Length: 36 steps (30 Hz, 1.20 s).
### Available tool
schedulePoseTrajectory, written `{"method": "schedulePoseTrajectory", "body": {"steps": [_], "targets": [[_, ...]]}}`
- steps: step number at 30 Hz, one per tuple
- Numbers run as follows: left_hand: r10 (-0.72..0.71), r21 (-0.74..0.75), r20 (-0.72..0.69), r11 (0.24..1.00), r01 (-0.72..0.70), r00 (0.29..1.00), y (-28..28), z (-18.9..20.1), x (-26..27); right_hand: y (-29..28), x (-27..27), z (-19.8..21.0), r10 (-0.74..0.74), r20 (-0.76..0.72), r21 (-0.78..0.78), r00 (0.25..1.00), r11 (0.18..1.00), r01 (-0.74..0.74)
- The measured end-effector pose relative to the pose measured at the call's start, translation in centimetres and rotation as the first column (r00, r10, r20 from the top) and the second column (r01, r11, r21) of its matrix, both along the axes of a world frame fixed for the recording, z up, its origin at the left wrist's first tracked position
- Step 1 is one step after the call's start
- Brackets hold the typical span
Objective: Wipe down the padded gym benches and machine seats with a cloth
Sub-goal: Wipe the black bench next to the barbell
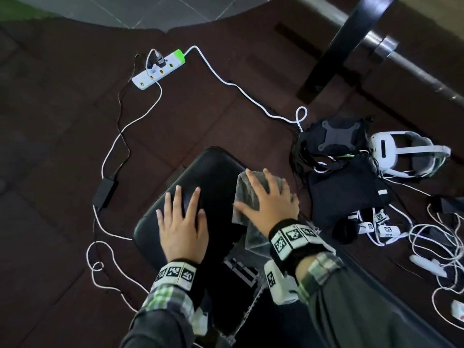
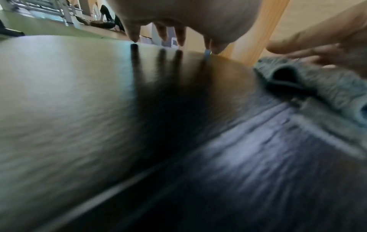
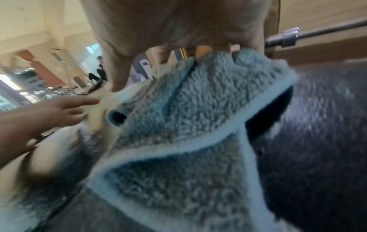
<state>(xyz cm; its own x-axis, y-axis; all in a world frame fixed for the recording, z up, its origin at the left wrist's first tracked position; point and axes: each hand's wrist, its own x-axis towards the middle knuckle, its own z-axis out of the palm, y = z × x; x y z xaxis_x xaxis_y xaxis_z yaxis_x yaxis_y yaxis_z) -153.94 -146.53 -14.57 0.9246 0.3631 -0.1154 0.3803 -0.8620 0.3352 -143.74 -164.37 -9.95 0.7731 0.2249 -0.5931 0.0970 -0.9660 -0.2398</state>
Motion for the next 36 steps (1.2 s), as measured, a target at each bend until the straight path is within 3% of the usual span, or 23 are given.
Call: {"method": "schedulePoseTrajectory", "body": {"steps": [3, 5, 8, 10, 14, 19, 22, 26, 32, 36], "targets": [[-0.079, 0.049, -0.028, 0.996, 0.080, 0.996, 0.5, -1.2, -1.6, -2.2, -0.3, -1.0, -0.042, 0.032, 0.047, 0.999, 0.998, 0.040], [-0.081, 0.062, -0.033, 0.995, 0.083, 0.996, 0.6, -1.6, -1.8, -4.8, -0.9, -1.4, -0.152, 0.008, 0.141, 0.988, 0.979, 0.149], [-0.050, 0.058, -0.054, 0.997, 0.053, 0.997, 0.5, -1.7, -1.8, -8.7, -1.7, -1.4, -0.389, -0.132, 0.285, 0.912, 0.866, 0.411], [-0.044, 0.061, -0.045, 0.997, 0.047, 0.998, 0.3, -1.6, -1.9, -10.2, -2.1, -1.3, -0.430, -0.210, 0.282, 0.878, 0.833, 0.476], [-0.032, 0.065, -0.020, 0.997, 0.033, 0.999, 0.2, -1.7, -2.0, -7.7, -0.2, -0.7, -0.349, -0.242, 0.264, 0.905, 0.874, 0.408], [-0.025, 0.057, 0.011, 0.998, 0.024, 1.000, 0.2, -1.5, -2.0, 1.2, 6.6, -2.0, -0.134, -0.172, 0.250, 0.976, 0.952, 0.175], [-0.023, 0.049, 0.014, 0.999, 0.022, 1.000, 0.2, -1.4, -1.9, 4.9, 9.0, -2.6, -0.086, -0.177, 0.277, 0.980, 0.951, 0.134], [-0.020, 0.030, 0.012, 0.999, 0.019, 1.000, 0.3, -1.3, -1.9, 3.2, 7.9, -2.6, -0.152, -0.187, 0.374, 0.971, 0.903, 0.213], [-0.022, 0.010, 0.006, 1.000, 0.022, 1.000, 0.4, -1.2, -1.8, -2.1, 5.1, -2.7, -0.291, -0.236, 0.323, 0.927, 0.876, 0.358], [-0.036, -0.001, 0.010, 0.999, 0.036, 0.999, 0.5, -1.3, -1.8, 1.1, 7.0, -2.1, -0.218, -0.195, 0.312, 0.956, 0.911, 0.272]]}}
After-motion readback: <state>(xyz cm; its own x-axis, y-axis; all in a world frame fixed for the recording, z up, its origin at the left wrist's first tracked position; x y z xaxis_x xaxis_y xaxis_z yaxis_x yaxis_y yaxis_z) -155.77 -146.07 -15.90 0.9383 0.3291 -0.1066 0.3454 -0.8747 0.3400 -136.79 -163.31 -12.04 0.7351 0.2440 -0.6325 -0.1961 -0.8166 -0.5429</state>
